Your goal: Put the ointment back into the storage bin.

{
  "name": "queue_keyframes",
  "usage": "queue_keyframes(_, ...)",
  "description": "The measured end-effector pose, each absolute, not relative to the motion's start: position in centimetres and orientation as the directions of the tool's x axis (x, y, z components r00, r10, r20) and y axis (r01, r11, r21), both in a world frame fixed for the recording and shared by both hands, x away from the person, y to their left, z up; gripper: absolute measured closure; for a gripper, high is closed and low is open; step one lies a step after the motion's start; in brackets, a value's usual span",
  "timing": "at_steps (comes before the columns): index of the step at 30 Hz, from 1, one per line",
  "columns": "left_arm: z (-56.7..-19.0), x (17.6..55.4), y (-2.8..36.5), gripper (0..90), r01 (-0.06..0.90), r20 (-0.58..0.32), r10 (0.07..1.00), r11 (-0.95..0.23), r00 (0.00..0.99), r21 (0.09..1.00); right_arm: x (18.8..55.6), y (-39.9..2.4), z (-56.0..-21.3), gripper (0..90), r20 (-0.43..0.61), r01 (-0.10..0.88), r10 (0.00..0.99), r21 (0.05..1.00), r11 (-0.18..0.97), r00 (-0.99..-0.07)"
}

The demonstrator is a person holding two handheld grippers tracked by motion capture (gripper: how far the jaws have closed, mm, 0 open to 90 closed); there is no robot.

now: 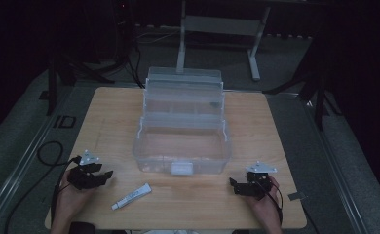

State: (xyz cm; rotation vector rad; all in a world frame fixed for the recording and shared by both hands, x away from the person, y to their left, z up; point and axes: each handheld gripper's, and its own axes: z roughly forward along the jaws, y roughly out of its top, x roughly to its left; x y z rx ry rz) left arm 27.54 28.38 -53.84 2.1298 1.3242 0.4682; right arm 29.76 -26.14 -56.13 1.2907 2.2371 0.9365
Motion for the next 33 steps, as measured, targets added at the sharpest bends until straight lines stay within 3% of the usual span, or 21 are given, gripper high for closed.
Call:
queue_keyframes(18,-51.7,27.2,27.5,43.6,0.668,0.032,0.881,-0.381,0.472,0.640,29.7,-26.1,-56.1,11.0,-0.006,0.606,0.869,0.715,0.350,-0.495)
queue_keyframes(33,-50.3,27.4,26.0,44.8,0.662,0.056,0.836,-0.471,0.546,0.583,29.7,-26.1,-56.1,11.0,-0.006,0.606,0.869,0.715,0.350,-0.495)
